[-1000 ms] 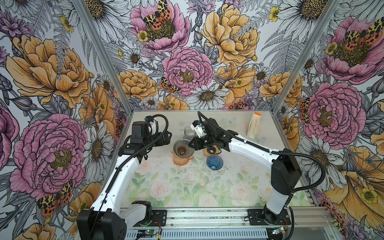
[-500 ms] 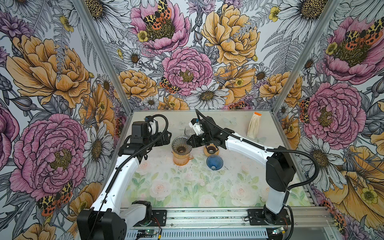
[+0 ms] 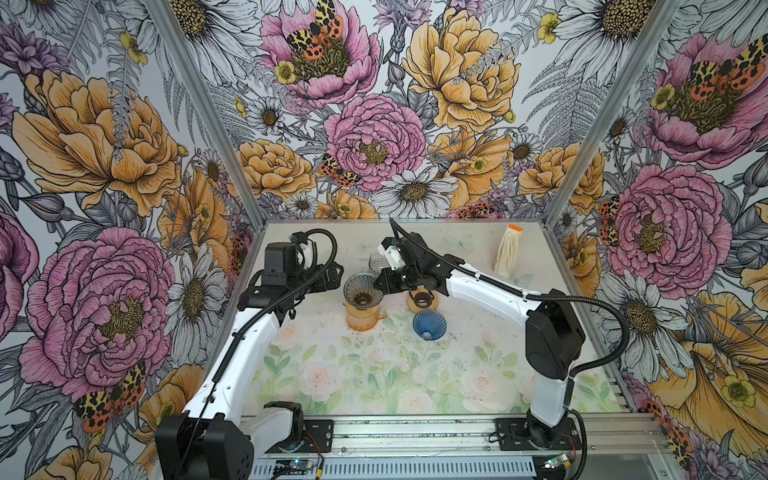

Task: Place the coffee filter in the dripper
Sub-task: 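Lower the clear dripper into the bamboo stand while the left arm approaches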

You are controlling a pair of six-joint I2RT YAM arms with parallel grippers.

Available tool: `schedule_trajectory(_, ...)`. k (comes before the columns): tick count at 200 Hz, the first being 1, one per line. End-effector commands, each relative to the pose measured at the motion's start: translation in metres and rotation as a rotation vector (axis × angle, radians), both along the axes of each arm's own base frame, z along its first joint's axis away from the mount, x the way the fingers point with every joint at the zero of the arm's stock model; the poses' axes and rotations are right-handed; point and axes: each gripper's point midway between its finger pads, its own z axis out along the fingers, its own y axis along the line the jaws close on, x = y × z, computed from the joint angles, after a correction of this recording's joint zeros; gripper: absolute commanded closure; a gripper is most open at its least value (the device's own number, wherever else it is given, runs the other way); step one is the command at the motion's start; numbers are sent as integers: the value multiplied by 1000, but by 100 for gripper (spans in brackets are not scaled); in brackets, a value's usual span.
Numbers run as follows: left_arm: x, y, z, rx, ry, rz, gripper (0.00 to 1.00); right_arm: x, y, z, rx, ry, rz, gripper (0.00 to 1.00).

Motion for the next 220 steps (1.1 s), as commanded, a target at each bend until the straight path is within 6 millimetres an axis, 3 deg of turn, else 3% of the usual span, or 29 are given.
schedule_trajectory(1,3,-3,4,-9,-20,-30,1,5,2,5,4,13,-14,93)
schedule_trajectory(65,0,-23,-12,-21,28,-112,1,-4,1,-3,-32,61,9,88)
schedule_trajectory(143,-2,-28,-27,-29,73,-138,2,-18,-5,-8,-74,93,42,78)
schedule_trajectory(172,-1,-30,-32,-30,86,-151,5,-14,-6,-7,-83,76,34,76)
schedule_trajectory(220,3,-43,-46,-26,137,-201,21,-1,1,2,-75,30,31,74)
